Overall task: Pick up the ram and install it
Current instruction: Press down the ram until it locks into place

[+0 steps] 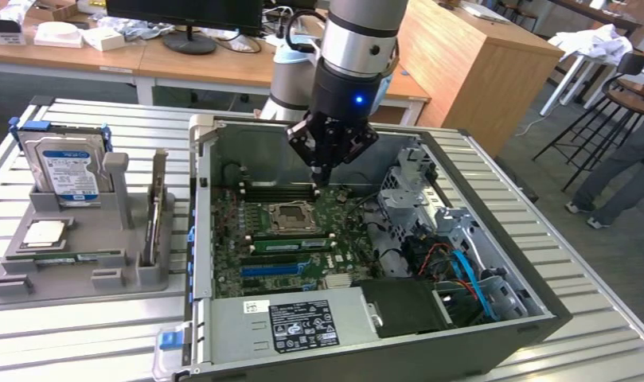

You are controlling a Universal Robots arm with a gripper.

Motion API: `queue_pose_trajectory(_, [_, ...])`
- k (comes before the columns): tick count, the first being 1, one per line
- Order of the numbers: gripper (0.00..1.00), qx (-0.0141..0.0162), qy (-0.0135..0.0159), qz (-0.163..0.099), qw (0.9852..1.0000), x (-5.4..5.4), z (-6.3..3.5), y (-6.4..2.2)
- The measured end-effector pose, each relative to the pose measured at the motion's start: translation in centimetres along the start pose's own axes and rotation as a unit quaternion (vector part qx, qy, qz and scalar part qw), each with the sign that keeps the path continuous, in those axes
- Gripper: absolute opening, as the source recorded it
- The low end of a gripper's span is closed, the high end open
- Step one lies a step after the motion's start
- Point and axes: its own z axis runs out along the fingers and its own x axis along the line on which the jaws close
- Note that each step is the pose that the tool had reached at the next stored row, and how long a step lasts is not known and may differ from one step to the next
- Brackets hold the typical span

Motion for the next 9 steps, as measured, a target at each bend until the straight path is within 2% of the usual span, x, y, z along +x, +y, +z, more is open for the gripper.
queue_pose_trajectory(4, [0.10, 0.0007, -0.0004, 0.029, 0.9996, 0.02, 0.02, 0.00])
queue_pose_trajectory(9, [0.10, 0.0016, -0.0009, 0.061, 0.9982, 0.05, 0.03, 0.01])
